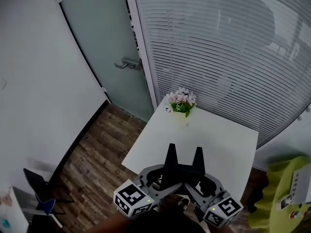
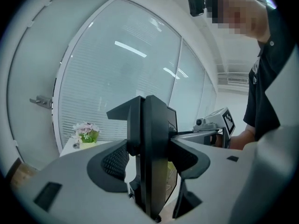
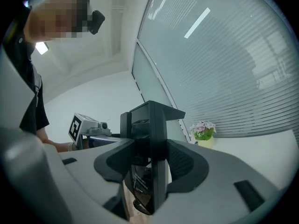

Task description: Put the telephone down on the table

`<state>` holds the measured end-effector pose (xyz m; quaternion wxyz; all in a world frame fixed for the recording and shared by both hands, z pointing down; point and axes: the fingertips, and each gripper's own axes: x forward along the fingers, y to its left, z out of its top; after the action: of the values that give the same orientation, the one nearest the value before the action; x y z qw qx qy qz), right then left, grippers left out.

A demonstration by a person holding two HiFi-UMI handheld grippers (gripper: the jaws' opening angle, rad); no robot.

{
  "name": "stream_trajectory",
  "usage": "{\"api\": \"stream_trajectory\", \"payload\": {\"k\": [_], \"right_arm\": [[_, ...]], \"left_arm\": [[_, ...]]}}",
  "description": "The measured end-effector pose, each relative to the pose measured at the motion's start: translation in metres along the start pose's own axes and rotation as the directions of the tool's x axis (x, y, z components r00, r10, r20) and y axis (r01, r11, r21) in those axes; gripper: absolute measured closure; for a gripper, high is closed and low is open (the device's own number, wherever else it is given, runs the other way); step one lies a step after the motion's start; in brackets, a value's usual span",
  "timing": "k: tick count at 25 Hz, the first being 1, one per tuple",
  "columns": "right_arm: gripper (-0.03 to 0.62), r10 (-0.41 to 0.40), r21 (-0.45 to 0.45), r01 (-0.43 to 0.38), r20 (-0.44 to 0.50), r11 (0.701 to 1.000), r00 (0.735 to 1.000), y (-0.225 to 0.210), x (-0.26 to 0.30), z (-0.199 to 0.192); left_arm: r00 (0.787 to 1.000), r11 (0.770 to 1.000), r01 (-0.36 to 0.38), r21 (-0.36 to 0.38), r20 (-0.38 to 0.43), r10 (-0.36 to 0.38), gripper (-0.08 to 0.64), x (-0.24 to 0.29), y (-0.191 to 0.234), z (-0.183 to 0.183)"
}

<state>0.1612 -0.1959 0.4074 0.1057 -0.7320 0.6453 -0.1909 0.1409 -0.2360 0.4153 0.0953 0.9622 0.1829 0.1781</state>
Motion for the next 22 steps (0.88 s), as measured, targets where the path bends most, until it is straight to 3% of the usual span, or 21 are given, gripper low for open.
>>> {"api": "stream_trajectory", "payload": {"k": [5, 11, 17, 22], "right_arm": [[0.365, -0.052, 0.079, 0.054, -0.028, 0.995, 0.998, -0.050, 0.002, -0.013], [0.365, -0.159, 0.153, 0.168, -0.066, 0.974, 0.985, -0.101, 0.017, -0.031], [0.365, -0.242, 0.235, 0.262, -0.109, 0.936, 0.964, -0.138, 0.036, -0.050], [0.365, -0.318, 0.260, 0.348, -0.153, 0.900, 0.936, -0.168, 0.045, -0.068]], "left_arm": [[0.997, 0.998, 0.050, -0.036, -0.062, -0.052, 0.279, 0.048, 0.015, -0.013], [0.975, 0.983, 0.158, -0.096, -0.140, -0.170, 0.279, 0.096, 0.046, -0.032], [0.947, 0.958, 0.233, -0.167, -0.186, -0.263, 0.279, 0.129, 0.076, -0.052], [0.916, 0.921, 0.286, -0.264, -0.208, -0.344, 0.279, 0.157, 0.095, -0.076]]}}
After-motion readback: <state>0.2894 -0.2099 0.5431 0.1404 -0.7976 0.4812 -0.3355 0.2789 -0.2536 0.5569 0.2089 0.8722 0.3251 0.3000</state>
